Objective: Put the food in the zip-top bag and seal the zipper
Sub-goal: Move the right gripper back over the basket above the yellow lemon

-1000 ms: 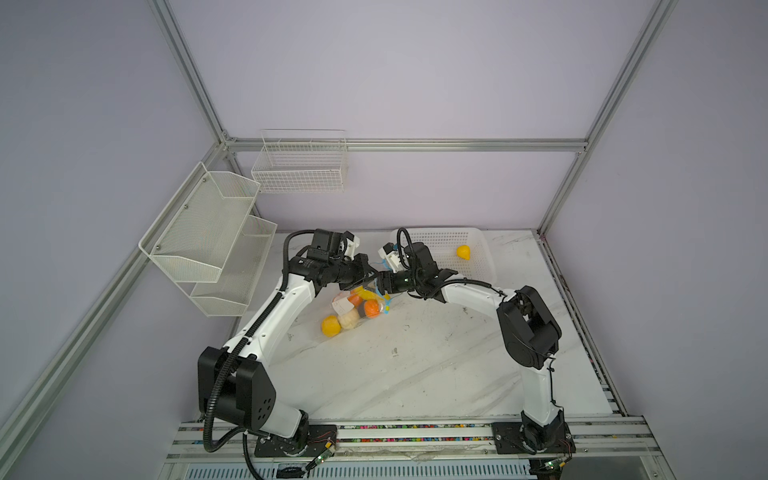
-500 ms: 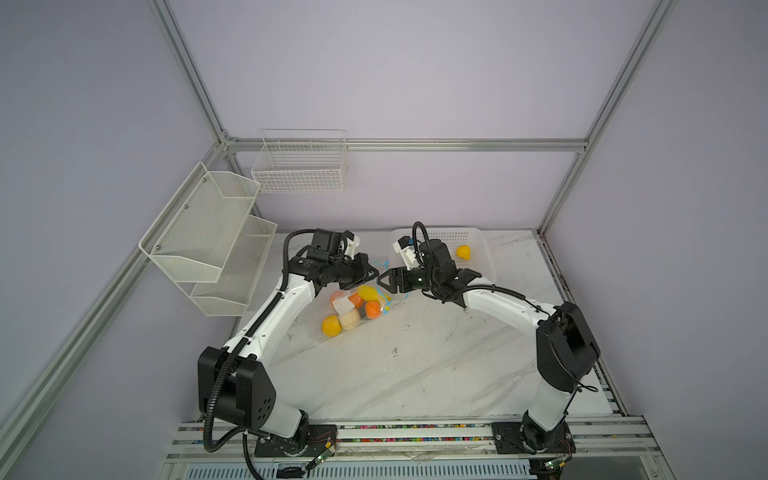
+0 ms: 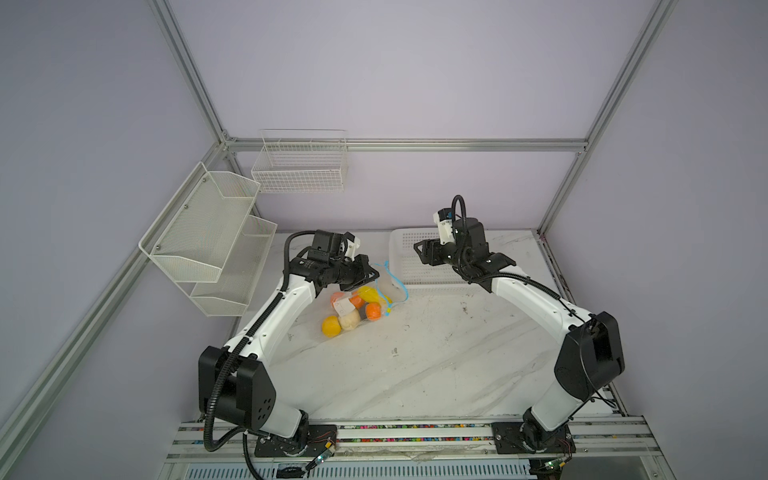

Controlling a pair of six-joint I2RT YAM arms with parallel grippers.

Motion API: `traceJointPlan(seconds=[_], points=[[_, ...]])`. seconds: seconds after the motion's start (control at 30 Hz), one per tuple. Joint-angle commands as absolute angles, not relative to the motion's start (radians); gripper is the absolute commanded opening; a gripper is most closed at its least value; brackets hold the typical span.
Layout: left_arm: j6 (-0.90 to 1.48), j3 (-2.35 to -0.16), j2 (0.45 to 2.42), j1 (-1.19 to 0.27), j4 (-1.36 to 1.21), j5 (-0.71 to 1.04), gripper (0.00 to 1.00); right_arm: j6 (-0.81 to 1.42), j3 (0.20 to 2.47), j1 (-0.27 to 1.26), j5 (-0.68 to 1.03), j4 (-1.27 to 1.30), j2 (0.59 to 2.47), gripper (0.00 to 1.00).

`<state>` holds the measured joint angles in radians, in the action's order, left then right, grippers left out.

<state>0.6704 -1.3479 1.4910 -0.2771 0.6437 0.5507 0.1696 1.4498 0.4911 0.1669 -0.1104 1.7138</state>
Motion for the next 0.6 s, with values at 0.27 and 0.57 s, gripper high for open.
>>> traceJointPlan(seconds=[0.27,0.57], points=[[0.687,-1.305,1.466,-0.283,0.591,0.575,0.00,0.094,1.525,0.385,-0.072,-0.150,1.933,0.69],[0.687,-1.314,1.478,-0.289,0.592,0.573,0.00,0.049,1.599,0.323,-0.186,-0.153,2.057,0.69]])
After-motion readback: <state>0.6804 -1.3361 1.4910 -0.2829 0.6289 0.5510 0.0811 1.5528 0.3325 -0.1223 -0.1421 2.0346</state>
